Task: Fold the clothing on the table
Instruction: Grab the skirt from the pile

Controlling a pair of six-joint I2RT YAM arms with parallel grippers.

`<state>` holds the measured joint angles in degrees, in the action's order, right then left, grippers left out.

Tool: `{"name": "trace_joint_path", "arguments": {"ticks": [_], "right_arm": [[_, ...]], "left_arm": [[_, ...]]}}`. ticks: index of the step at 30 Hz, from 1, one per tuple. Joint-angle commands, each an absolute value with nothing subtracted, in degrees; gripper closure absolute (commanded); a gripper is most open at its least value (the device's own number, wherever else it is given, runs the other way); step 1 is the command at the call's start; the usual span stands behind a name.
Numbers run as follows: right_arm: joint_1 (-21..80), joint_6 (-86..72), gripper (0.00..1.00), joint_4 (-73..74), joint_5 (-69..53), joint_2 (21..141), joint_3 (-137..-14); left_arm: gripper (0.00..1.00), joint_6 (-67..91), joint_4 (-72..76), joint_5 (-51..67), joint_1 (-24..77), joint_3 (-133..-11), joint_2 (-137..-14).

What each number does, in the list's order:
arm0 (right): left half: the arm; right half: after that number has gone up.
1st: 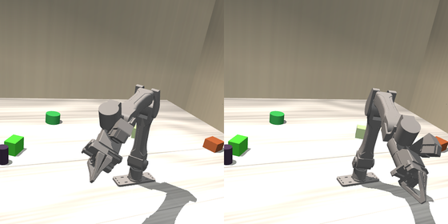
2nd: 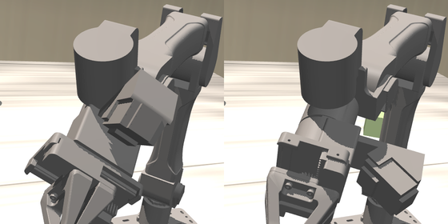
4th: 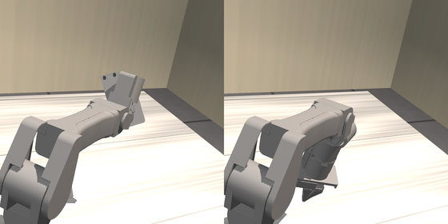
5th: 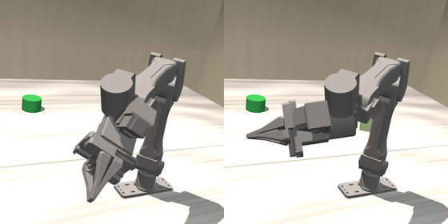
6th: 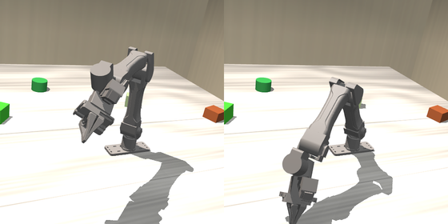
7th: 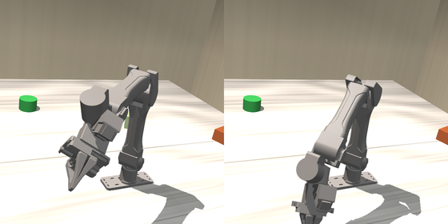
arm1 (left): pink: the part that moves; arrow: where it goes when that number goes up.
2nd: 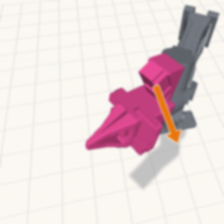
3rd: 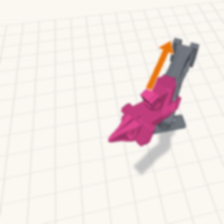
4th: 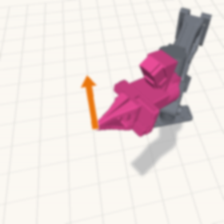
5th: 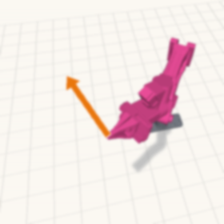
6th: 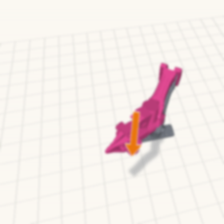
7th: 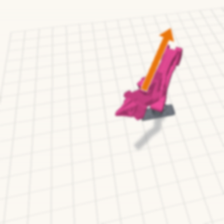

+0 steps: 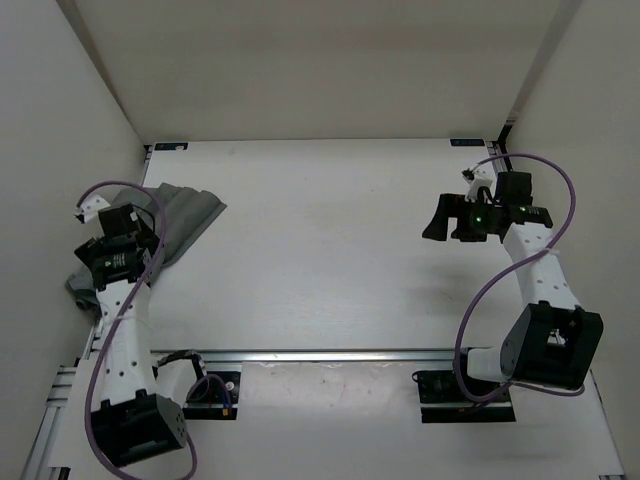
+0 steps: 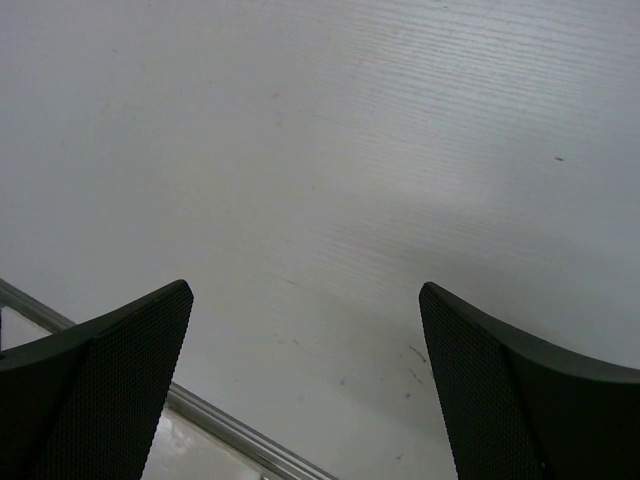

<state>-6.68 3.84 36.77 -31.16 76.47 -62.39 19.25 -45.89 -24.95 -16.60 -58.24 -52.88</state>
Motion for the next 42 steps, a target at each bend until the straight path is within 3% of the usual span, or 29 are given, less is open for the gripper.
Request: {"name": "trace_joint_path", "arguments": {"ticks": [1, 8, 16, 35, 37, 39, 42], "right_arm": [[-6.07, 10.19, 0.01, 40.51, -25.69, 75.94, -65.56], [-3.43, 17.31, 0.01, 42.54, -18.29, 69.61, -61.44], [-3.87, 17.93, 0.01, 47.72, -11.08, 71.36, -62.4], [-13.62, 8.35, 0.01, 51.68, -16.43, 81.83, -74.27], [-14.06, 7.82, 0.01, 51.24, -16.43, 81.83, -74.45], [-14.41, 7.47, 0.01, 51.06, -16.26, 82.09, -74.44], [-14.77, 7.29, 0.01, 50.01, -16.35, 82.18, -74.18]], "left_arm": [[0.01, 21.62, -39.64, -32.16, -14.95, -52.57, -56.32], [0.01, 33.31, -41.58, -33.74, -18.54, -48.97, -65.03], [0.01, 37.0, -36.3, -29.36, -30.75, -39.29, -62.93], [0.01, 34.98, -30.4, -31.82, -30.32, -44.11, -78.04], [0.05, 34.46, -30.5, -31.73, -30.41, -44.99, -78.92], [0.19, 33.14, -30.23, -31.11, -29.36, -45.61, -80.15], [0.21, 32.35, -30.59, -29.98, -29.88, -46.58, -81.91]]}}
